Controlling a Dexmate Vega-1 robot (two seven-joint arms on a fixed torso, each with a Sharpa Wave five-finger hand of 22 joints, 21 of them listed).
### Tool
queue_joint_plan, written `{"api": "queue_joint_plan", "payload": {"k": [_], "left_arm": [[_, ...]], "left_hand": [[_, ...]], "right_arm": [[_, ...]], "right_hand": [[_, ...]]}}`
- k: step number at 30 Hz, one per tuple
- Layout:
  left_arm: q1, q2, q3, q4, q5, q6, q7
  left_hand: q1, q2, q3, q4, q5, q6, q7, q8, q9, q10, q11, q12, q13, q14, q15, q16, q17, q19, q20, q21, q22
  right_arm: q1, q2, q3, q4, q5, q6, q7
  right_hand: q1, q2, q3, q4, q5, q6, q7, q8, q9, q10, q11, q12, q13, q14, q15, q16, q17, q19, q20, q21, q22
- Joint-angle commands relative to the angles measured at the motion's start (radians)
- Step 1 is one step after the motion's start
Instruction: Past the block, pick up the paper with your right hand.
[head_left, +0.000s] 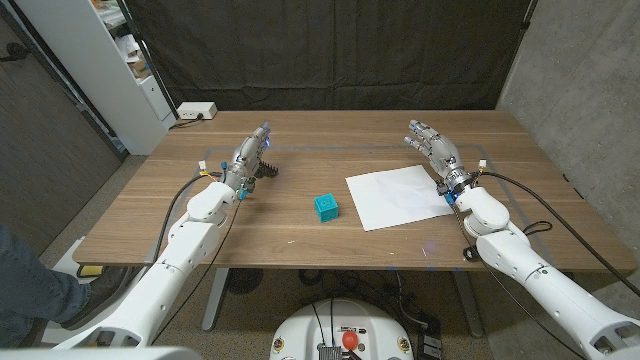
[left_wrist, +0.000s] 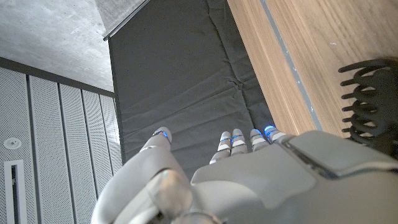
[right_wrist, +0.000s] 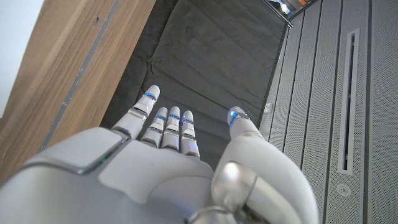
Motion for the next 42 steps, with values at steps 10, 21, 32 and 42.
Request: {"api": "queue_joint_plan", "payload": {"k": [10,21,32,42], "left_arm": [[0.011,0.009,-0.002,-0.025,0.002,-0.003,0.004],[0.012,0.009,0.003,-0.029,0.006,0.002,0.011],[0.009,0.008,0.008,-0.029,0.014,-0.001,0.016],[0.002,0.01,0.022,-0.027,0.025,-0.014,0.017]], "left_hand": [[0.002,0.01,0.001,-0.006,-0.003,0.009,0.003,0.005,0.001,-0.004,0.0,0.007,-0.001,-0.001,0.0,0.005,0.005,-0.025,0.007,0.005,0.006],[0.002,0.011,0.0,-0.009,-0.003,0.011,0.002,0.005,0.001,-0.005,-0.001,0.007,-0.002,-0.001,0.0,0.005,0.005,-0.027,0.007,0.005,0.006],[0.002,0.012,-0.001,-0.011,-0.004,0.012,0.002,0.005,0.001,-0.006,-0.002,0.007,-0.003,0.0,0.0,0.005,0.005,-0.028,0.007,0.005,0.006],[0.001,0.013,-0.001,-0.013,-0.004,0.013,0.001,0.005,0.001,-0.002,-0.003,0.009,-0.003,0.0,-0.002,0.005,0.005,-0.029,0.009,0.006,0.006]], "right_arm": [[-0.049,-0.032,0.023,-0.038,-0.031,0.082,0.004],[-0.054,-0.018,0.026,-0.01,-0.084,0.138,-0.027],[-0.06,-0.012,0.025,0.006,-0.159,0.177,-0.073],[-0.067,-0.025,0.023,-0.004,-0.24,0.183,-0.116]], "right_hand": [[0.017,0.003,0.005,-0.008,0.003,0.016,-0.006,0.009,0.0,0.021,-0.004,0.005,0.0,0.027,-0.006,0.008,-0.006,0.028,-0.005,0.006,0.002],[0.018,0.001,0.005,-0.012,0.004,0.023,-0.011,0.01,-0.003,0.034,-0.011,0.007,-0.001,0.043,-0.011,0.012,-0.013,0.042,-0.007,0.008,0.001],[0.021,-0.013,0.002,-0.02,0.007,0.037,-0.022,0.013,-0.005,0.05,-0.018,0.009,-0.003,0.058,-0.021,0.013,-0.021,0.058,-0.013,0.009,0.001],[0.047,-0.037,0.005,-0.042,0.019,0.061,-0.037,0.018,-0.009,0.073,-0.034,0.011,-0.005,0.077,-0.036,0.012,-0.038,0.075,-0.021,0.007,0.0]]}}
